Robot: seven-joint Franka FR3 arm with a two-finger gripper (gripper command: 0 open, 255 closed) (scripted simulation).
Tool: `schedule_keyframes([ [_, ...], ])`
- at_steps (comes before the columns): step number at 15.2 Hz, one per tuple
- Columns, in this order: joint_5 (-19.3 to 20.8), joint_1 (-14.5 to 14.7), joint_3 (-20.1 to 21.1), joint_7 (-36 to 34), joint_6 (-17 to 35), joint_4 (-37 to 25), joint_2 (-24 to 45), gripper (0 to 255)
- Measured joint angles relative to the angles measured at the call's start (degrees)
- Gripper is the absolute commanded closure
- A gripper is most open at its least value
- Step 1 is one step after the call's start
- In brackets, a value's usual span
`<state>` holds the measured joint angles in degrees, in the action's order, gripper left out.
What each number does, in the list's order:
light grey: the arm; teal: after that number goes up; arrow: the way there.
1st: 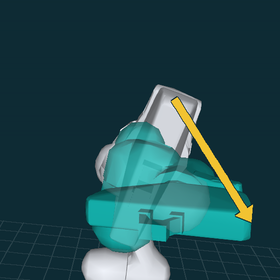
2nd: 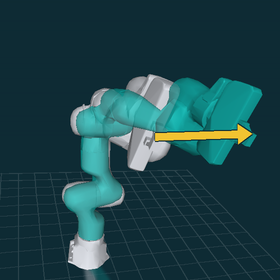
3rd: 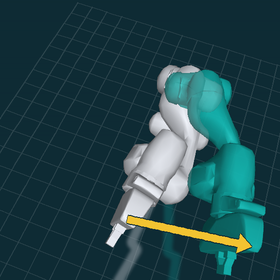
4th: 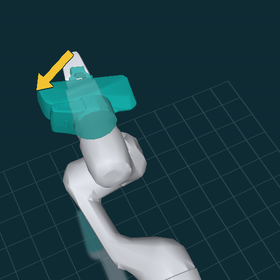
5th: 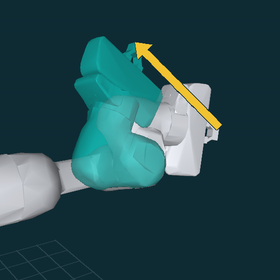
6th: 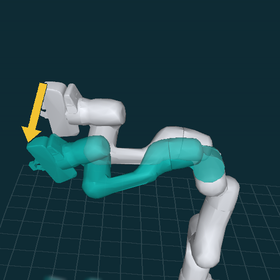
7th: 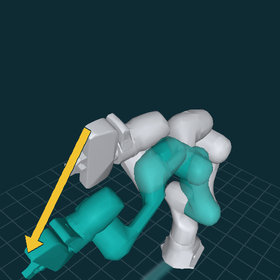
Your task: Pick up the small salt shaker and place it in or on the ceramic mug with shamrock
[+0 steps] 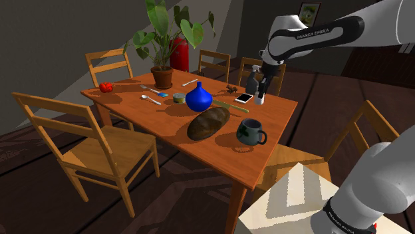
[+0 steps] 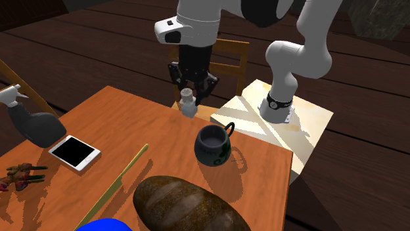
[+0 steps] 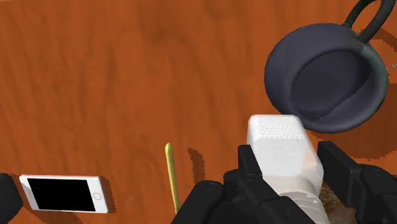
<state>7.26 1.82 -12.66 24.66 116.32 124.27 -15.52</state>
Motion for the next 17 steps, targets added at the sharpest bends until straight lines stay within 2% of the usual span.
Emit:
schedule_keyframes([
  [8, 0.43, 2.41, 6.73, -9.34, -2.25, 9.90, -11.34, 255],
  [17, 0.71, 2.51, 7.03, -10.70, 4.43, 15.53, -10.14, 255],
])
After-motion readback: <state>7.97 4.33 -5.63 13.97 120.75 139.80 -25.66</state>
